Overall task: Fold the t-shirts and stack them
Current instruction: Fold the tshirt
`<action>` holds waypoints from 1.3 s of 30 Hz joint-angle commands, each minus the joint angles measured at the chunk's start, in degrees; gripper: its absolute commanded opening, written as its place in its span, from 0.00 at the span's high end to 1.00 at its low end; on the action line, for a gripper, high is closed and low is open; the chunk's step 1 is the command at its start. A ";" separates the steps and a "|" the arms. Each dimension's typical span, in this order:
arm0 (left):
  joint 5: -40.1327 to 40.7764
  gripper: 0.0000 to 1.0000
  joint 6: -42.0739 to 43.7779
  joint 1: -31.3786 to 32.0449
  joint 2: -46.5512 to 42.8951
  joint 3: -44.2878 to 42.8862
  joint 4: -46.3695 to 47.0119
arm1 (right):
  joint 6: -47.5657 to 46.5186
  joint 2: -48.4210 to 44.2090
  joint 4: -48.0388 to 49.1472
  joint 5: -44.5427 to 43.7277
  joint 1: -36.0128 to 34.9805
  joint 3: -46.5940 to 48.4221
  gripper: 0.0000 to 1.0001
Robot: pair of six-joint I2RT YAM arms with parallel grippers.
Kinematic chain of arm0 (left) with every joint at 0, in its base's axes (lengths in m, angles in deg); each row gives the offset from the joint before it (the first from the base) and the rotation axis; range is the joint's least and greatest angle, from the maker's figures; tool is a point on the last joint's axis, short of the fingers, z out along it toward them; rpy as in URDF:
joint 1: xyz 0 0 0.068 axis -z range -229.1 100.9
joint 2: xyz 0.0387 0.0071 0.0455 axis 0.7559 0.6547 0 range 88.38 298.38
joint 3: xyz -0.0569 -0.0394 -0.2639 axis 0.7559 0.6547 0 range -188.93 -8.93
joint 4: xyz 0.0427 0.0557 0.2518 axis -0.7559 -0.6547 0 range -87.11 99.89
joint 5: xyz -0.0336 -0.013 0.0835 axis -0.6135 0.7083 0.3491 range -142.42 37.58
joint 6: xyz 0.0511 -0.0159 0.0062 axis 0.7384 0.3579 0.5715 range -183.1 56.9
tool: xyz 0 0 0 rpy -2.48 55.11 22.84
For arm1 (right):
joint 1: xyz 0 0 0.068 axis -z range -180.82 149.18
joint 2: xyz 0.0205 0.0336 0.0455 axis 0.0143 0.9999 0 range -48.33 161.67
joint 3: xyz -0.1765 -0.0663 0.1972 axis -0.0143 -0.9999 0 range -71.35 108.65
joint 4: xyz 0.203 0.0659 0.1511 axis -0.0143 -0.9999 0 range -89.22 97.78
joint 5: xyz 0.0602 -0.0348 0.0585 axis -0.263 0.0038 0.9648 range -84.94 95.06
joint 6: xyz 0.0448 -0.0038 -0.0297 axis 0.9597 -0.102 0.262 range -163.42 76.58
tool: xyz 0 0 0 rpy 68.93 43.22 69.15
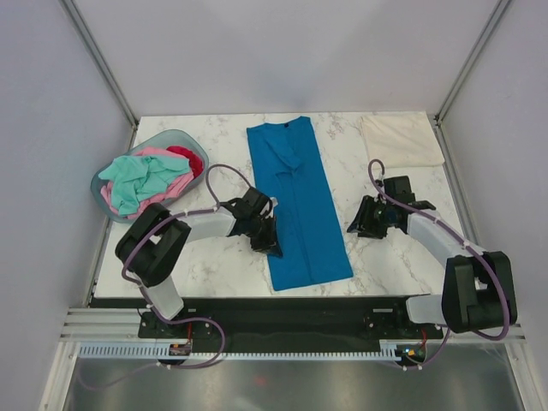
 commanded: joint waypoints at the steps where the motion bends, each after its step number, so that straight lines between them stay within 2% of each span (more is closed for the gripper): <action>1: 9.14 0.95 -0.22 0.30 -2.51 3.91 -3.51 | 0.24 -3.99 -1.56 0.82 -2.52 -3.51 0.51; 5: 15.20 0.96 1.10 0.30 -5.49 6.63 -6.94 | 3.49 -8.12 -1.65 0.38 -9.09 -7.90 0.50; 8: 15.40 0.93 1.63 0.30 -9.79 8.22 -8.35 | 6.12 -10.32 -0.95 0.29 -11.84 -10.54 0.50; 11: 11.81 0.85 2.68 0.30 -14.45 7.00 -9.66 | 8.93 -12.43 0.99 0.82 -13.94 -13.87 0.50; 12: 11.18 0.79 3.12 0.30 -15.51 5.51 -10.36 | 9.29 -12.87 1.51 0.99 -14.47 -14.50 0.50; 17: 8.89 0.68 4.35 0.30 -22.19 3.30 -15.46 | 11.66 -16.12 1.96 0.82 -17.55 -17.93 0.49; 23: 6.43 0.53 2.43 0.30 -30.18 12.15 -15.91 | 14.48 -20.43 2.66 0.82 -19.40 -21.09 0.49; 32: 1.51 0.51 -6.19 0.30 -36.17 23.41 -8.27 | 16.15 -23.24 3.36 1.43 -21.07 -25.05 0.49; 39: -1.04 0.50 -8.56 0.30 -37.41 27.73 -4.93 | 17.38 -26.14 3.72 1.43 -21.42 -27.25 0.50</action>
